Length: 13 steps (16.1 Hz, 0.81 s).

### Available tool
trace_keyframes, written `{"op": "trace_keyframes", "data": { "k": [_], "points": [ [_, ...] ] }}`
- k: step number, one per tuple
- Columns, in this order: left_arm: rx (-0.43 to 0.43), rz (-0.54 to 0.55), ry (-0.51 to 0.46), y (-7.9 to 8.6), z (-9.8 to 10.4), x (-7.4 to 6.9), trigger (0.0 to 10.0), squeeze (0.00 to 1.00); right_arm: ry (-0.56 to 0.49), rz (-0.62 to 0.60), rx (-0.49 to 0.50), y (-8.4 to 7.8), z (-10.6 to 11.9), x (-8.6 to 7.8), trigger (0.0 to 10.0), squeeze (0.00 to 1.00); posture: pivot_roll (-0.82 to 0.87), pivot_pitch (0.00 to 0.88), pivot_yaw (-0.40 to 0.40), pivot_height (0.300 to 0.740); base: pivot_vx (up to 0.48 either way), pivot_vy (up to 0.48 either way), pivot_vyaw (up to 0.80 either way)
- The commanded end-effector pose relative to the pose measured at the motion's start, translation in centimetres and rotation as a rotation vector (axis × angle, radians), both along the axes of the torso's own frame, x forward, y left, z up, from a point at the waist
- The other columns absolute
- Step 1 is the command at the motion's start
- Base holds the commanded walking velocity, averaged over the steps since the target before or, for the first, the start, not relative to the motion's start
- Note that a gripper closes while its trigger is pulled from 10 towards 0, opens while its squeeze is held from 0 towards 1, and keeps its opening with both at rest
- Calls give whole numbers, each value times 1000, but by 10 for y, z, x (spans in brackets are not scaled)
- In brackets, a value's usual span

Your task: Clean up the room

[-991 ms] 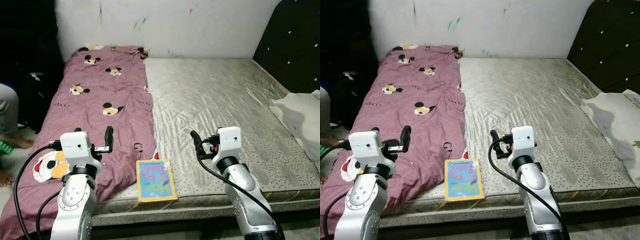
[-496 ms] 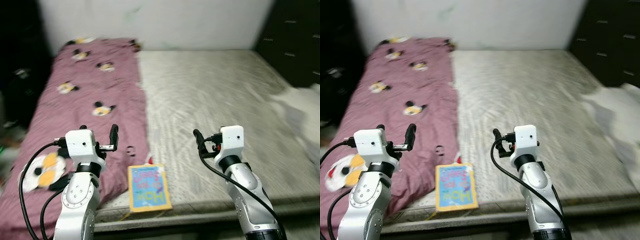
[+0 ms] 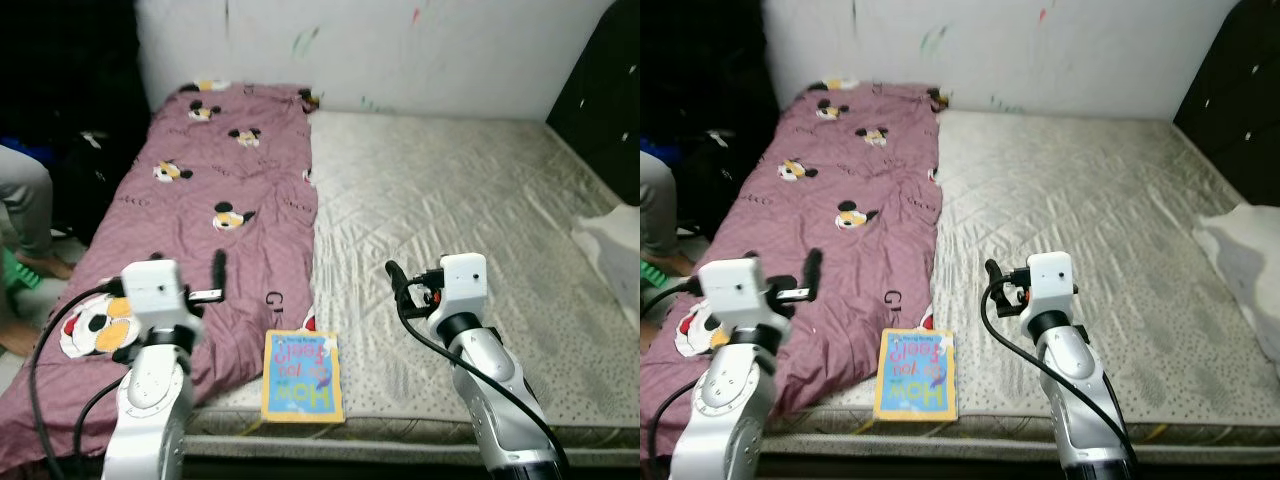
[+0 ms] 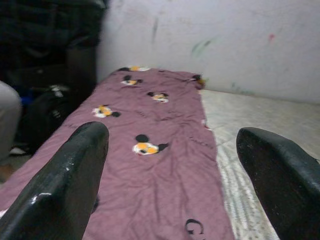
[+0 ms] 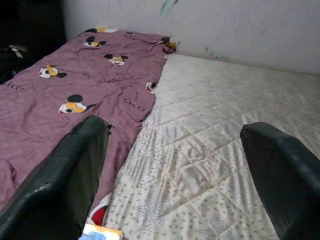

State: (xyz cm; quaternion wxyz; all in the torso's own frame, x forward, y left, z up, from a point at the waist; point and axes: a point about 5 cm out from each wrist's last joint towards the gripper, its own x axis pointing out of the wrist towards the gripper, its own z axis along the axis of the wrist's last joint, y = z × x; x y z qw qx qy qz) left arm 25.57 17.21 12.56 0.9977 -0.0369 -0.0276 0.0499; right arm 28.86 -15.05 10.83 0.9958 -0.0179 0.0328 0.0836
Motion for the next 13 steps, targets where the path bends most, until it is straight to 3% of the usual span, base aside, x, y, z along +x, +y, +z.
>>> {"op": "trace_keyframes", "data": {
  "k": [1, 4, 7, 9, 13],
  "points": [
    [13, 5, 22, 2, -4, 0, 10000, 0, 2, -4, -3, -3, 1, -1, 10000, 0, -77, 0, -35, 740, 0, 0, 0],
    [20, -26, 24, 1, -4, -2, 10000, 0, 6, -29, 8, -7, 0, 1, 10000, 0, -75, 0, -32, 740, 0, 0, 0],
    [-10, -8, 28, -1, -3, -8, 10000, 0, 36, -39, -2, -14, -3, -8, 10000, 0, -86, 3, -46, 740, 0, 0, -708],
    [-8, -7, 65, 0, -14, -15, 10000, 0, 48, -43, -16, -15, -8, -14, 10000, 0, -99, 0, -43, 740, 0, 0, -731],
    [-47, -27, 15, -9, -6, -1, 10000, 0, 33, -45, -26, -17, -1, -5, 10000, 0, -120, 0, -58, 740, 0, 453, 0]
  ]
}}
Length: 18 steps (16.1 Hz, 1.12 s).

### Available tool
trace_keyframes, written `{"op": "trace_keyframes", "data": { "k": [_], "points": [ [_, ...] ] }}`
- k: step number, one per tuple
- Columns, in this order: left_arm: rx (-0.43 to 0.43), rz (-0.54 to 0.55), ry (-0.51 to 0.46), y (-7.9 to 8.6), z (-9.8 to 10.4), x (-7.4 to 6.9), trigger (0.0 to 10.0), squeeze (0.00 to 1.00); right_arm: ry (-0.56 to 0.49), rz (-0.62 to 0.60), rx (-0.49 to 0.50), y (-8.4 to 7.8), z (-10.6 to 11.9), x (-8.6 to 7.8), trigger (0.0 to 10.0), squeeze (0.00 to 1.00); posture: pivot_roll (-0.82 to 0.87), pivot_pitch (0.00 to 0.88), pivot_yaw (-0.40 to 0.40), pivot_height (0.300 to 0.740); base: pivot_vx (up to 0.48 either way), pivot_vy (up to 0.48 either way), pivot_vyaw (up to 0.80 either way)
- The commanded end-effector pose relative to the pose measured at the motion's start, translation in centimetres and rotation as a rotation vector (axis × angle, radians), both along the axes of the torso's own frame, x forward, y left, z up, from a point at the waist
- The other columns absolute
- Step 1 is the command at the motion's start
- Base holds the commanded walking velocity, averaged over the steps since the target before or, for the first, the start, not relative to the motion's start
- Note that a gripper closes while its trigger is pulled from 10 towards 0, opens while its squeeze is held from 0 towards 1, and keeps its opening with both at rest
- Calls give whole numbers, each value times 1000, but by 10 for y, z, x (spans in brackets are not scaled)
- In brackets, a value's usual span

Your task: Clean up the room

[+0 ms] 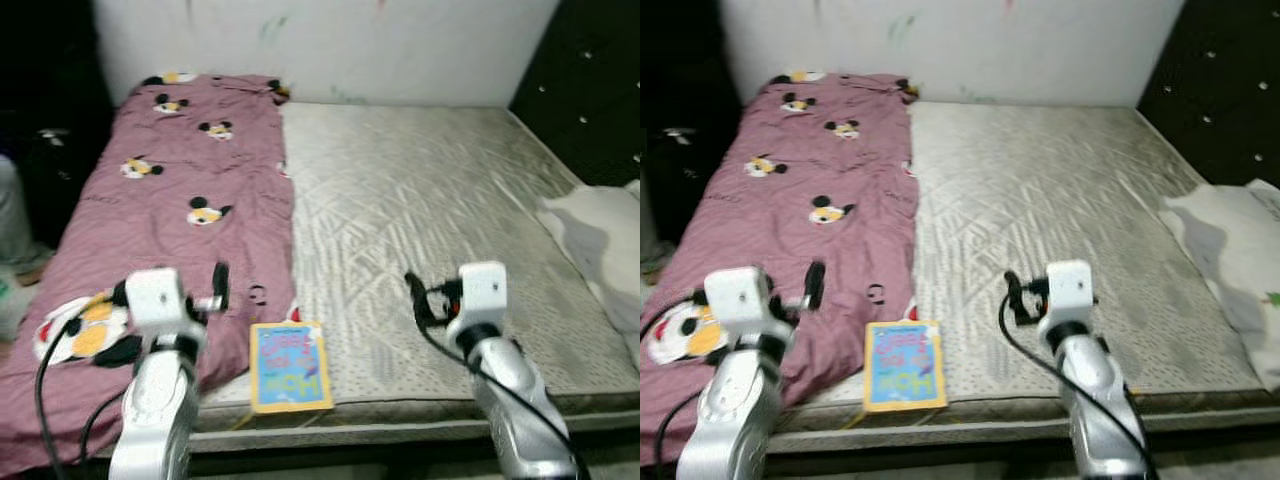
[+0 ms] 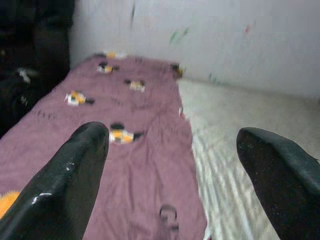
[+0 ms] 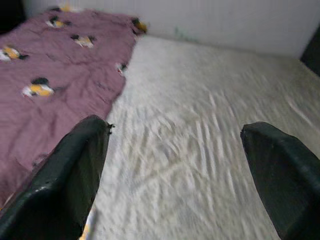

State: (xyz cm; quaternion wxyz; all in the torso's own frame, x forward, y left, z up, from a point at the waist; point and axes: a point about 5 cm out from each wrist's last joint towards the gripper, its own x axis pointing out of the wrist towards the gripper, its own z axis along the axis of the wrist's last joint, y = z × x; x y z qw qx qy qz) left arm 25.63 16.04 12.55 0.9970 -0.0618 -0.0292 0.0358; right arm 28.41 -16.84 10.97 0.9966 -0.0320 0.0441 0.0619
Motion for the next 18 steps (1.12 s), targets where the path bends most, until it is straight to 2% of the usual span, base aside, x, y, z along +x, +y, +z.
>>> {"op": "trace_keyframes", "data": {
  "k": [1, 5, 10, 13, 16, 18],
  "points": [
    [-1, 1, 24, 2, -6, -1, 10000, 0, 10, 3, 1, 1, 0, 1, 10000, 0, -129, 0, -65, 740, 0, 458, 0],
    [-19, 0, 37, -5, -10, -5, 10000, 0, 11, -17, -23, -8, 0, 0, 10000, 0, -129, 0, -52, 740, 0, 422, 0],
    [4, -21, 11, 1, -3, 0, 10000, 0, 16, -7, -6, 1, -3, -1, 10000, 0, -113, 5, -46, 740, 0, 0, 0],
    [-2, -22, 11, 0, -4, -3, 10000, 0, 19, -3, 0, 2, -3, 2, 10000, 0, -103, 8, -51, 740, 0, 0, 0],
    [-3, -3, 17, 4, -5, -5, 10000, 0, 22, 16, -2, 6, -4, 3, 10000, 0, -93, 12, -56, 740, 0, 0, -800],
    [54, 69, 42, 12, -10, -6, 10000, 0, 25, 16, -1, 6, -5, 3, 10000, 0, -95, 17, -55, 740, 0, 0, -800]
  ]
}}
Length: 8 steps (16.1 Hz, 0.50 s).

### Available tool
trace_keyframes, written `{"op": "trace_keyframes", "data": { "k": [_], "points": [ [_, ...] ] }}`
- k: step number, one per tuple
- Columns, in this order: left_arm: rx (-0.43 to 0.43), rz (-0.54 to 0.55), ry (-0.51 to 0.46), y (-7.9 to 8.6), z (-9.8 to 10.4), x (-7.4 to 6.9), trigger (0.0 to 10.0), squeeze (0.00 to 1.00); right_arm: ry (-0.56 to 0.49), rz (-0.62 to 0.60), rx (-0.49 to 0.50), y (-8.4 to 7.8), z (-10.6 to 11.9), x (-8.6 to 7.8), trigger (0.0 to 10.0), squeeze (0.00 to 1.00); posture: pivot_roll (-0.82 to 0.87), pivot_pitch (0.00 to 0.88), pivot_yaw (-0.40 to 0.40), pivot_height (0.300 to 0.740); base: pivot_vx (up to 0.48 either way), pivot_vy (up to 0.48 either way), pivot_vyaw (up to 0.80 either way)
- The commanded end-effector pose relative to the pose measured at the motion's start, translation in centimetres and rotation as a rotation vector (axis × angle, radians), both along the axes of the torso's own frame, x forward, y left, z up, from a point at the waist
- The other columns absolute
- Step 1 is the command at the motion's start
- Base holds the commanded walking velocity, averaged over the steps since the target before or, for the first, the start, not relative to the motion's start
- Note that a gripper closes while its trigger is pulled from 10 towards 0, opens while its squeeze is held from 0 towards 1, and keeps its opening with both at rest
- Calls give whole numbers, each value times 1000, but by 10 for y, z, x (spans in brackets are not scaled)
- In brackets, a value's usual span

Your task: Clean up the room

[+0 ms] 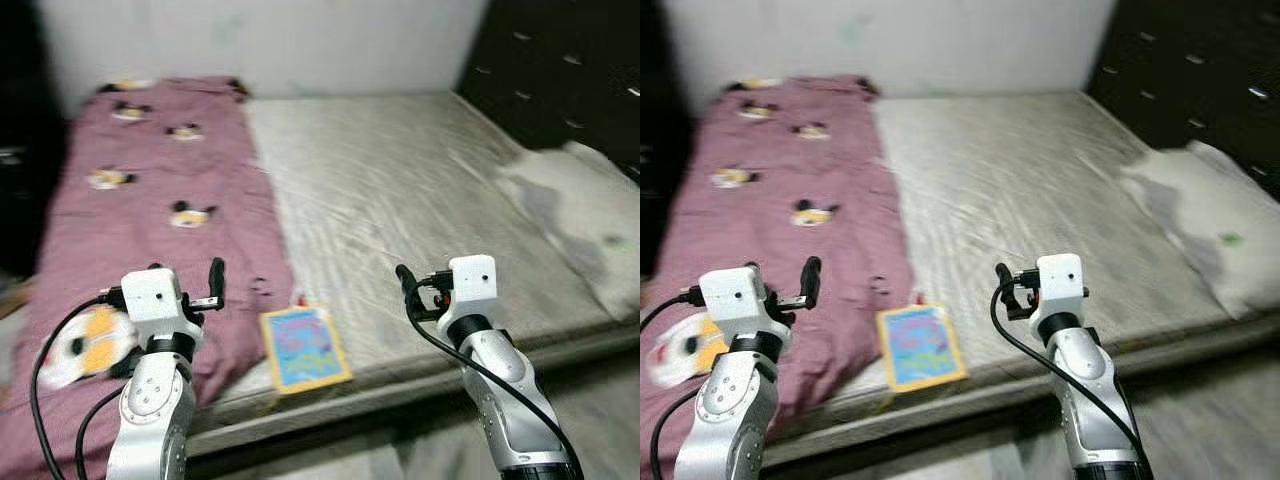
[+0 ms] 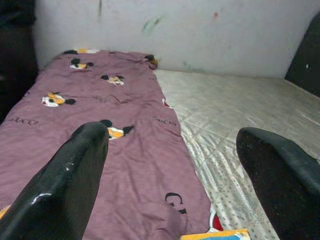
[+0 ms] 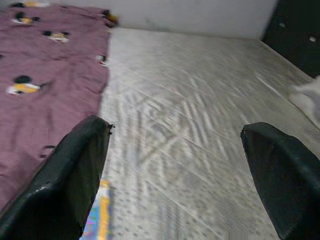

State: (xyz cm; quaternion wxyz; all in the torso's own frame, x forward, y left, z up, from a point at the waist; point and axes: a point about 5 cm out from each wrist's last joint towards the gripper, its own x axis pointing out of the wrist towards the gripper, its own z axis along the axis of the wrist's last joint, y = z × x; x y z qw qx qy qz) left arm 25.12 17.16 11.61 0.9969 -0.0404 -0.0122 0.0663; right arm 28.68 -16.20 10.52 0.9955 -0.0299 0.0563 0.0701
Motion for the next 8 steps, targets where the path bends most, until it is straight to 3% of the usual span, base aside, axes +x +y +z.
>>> {"op": "trace_keyframes", "data": {
  "k": [1, 6, 8],
  "points": [
    [11, 30, 15, 6, -3, 0, 10000, 0, -1, 3, -7, 0, 1, 0, 10000, 0, -104, 23, -49, 740, 0, 0, -694],
    [60, 130, 15, 20, 1, 9, 10000, 0, 21, -55, -4, -12, -6, -13, 10000, 0, -103, 45, -41, 740, 0, 0, 0],
    [38, 138, 19, 23, 0, 6, 10000, 0, 41, -56, 10, -11, -10, -18, 10000, 0, -100, 48, -42, 740, 0, 0, -800]
  ]
}}
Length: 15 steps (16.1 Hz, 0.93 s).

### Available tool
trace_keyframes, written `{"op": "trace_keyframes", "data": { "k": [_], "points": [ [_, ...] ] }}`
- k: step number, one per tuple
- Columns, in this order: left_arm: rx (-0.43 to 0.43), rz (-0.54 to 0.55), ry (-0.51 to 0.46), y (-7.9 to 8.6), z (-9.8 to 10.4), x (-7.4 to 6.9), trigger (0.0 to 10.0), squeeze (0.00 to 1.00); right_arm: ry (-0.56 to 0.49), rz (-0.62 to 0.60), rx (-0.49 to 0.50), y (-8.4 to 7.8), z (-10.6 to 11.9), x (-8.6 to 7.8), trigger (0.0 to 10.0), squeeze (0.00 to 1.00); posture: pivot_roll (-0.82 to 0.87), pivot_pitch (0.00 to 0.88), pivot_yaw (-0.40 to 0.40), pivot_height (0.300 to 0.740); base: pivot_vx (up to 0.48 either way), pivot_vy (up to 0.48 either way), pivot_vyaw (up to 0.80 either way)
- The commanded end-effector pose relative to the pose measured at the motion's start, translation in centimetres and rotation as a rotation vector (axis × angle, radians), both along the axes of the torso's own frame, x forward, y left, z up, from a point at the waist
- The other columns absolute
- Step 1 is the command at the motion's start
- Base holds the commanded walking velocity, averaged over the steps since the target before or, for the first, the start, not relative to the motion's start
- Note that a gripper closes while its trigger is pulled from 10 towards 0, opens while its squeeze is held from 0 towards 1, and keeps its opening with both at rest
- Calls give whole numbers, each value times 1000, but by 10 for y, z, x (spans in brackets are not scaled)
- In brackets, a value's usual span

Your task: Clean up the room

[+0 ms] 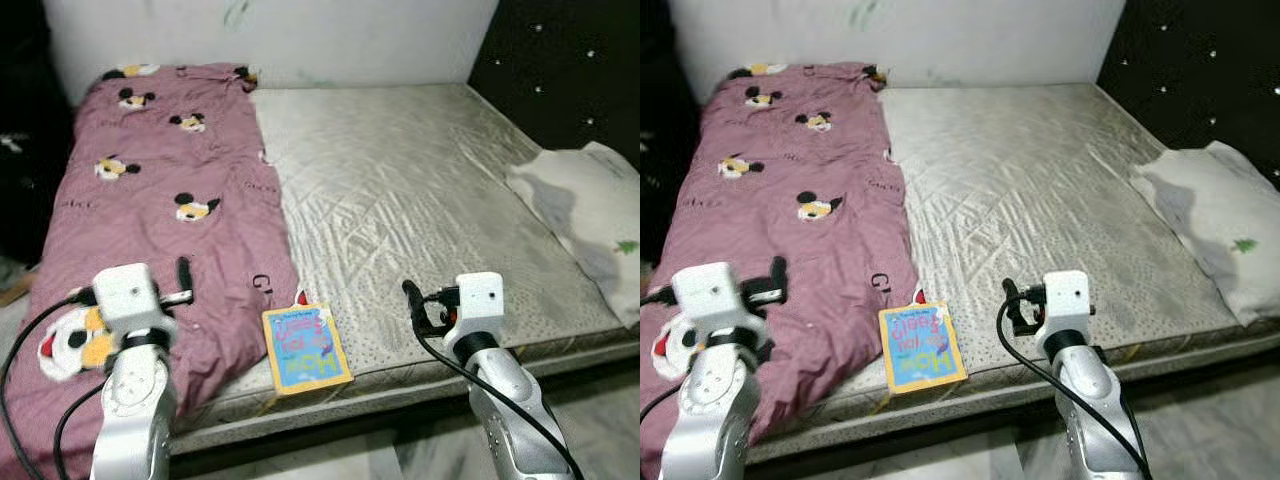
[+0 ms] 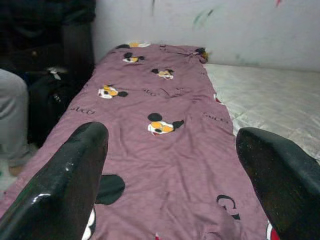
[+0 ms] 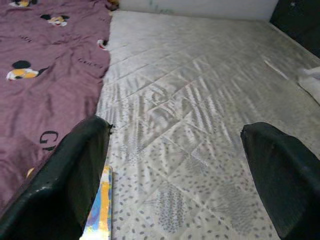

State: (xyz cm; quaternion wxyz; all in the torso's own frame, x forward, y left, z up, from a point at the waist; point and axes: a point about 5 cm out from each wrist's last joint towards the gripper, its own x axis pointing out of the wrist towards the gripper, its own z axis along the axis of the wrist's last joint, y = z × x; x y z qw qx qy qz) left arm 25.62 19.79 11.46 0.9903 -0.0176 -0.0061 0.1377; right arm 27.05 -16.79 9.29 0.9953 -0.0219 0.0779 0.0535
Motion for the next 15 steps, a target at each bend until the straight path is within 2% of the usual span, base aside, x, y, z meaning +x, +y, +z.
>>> {"op": "trace_keyframes", "data": {
  "k": [1, 3, 6, 9, 12, 15],
  "points": [
    [-4, 2, 6, -1, -1, -2, 10000, 0, -3, -16, -5, -5, 2, -2, 10000, 0, -97, 52, -40, 740, 0, 0, -800],
    [-1, 6, 15, -1, -3, -6, 10000, 0, -4, -17, -5, -5, 2, -1, 10000, 0, -90, 51, -38, 740, 0, 0, -800],
    [1, -9, 3, -1, -2, -9, 10000, 0, -28, -12, -24, -3, 4, 0, 10000, 0, -74, 53, -42, 740, 0, 0, 0],
    [-17, -28, -3, 1, -2, -12, 10000, 0, -42, -14, 4, -3, 7, -2, 10000, 0, -72, 60, -43, 740, 0, 0, 0],
    [-24, -78, -32, -5, 1, -15, 10000, 0, -74, -11, 50, -3, 13, -6, 10000, 0, -71, 67, -44, 740, 0, 0, 0],
    [-6, -102, -35, -3, -1, -24, 10000, 0, -82, 1, 62, -2, 17, -14, 10000, 0, -73, 69, -44, 740, 0, 0, 0]
  ]
}}
